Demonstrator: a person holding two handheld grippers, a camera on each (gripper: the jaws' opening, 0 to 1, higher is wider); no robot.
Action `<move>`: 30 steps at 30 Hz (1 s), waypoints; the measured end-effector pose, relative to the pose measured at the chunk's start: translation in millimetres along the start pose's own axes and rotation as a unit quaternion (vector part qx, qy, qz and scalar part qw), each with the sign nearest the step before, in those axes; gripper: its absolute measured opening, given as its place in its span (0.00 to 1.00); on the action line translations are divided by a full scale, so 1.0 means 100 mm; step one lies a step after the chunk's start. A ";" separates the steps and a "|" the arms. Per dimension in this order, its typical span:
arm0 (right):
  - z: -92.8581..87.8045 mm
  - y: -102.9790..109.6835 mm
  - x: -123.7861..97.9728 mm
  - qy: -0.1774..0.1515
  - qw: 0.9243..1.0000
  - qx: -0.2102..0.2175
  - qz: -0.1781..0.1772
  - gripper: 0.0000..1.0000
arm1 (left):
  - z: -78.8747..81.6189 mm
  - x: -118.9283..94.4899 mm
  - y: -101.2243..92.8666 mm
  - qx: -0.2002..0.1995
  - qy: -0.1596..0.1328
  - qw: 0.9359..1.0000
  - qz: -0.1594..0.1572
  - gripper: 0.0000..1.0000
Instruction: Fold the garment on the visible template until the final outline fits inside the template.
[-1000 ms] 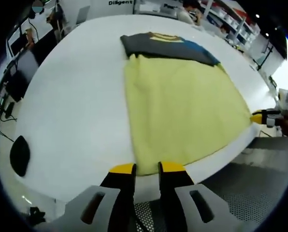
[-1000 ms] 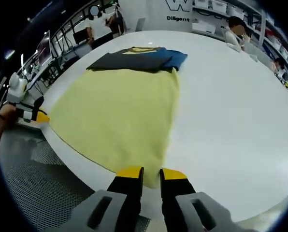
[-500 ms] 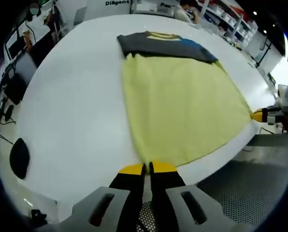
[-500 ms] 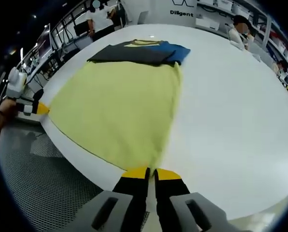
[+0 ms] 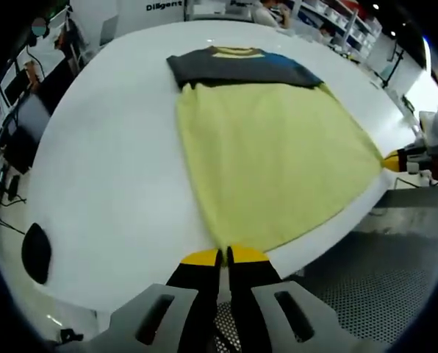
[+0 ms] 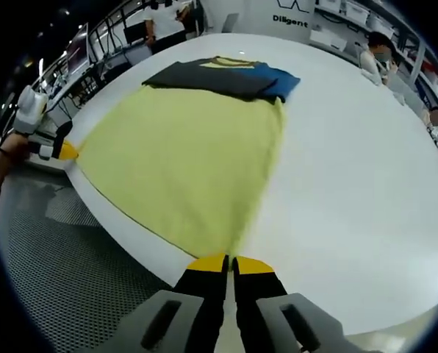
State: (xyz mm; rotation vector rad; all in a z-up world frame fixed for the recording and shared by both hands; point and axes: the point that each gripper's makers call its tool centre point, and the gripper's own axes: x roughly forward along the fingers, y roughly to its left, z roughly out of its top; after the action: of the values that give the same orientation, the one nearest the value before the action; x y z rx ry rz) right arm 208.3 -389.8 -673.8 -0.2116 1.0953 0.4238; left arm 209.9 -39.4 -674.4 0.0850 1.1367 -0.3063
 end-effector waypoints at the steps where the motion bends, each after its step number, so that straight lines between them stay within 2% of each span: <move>1: 0.00 0.00 0.00 0.001 1.000 0.000 0.000 0.00 | -0.01 0.00 -0.01 0.001 0.003 1.000 -0.002 0.03; 16: -0.15 0.05 -0.08 0.029 1.000 0.004 0.007 0.00 | -0.16 -0.04 -0.07 0.017 0.030 0.999 -0.021 0.03; 24: -0.20 0.09 -0.12 0.037 0.999 0.004 0.012 0.00 | -0.18 -0.06 -0.08 0.039 0.039 0.998 -0.017 0.03; 30: -0.27 0.10 -0.14 0.054 0.998 0.004 0.015 0.00 | -0.25 -0.09 -0.13 0.048 0.061 0.997 -0.024 0.03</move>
State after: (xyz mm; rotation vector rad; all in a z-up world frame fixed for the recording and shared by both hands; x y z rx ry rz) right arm 176.1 -394.1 -672.9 -0.2125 1.2082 0.4386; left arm 180.9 -44.6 -675.9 0.1633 1.2467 -0.4033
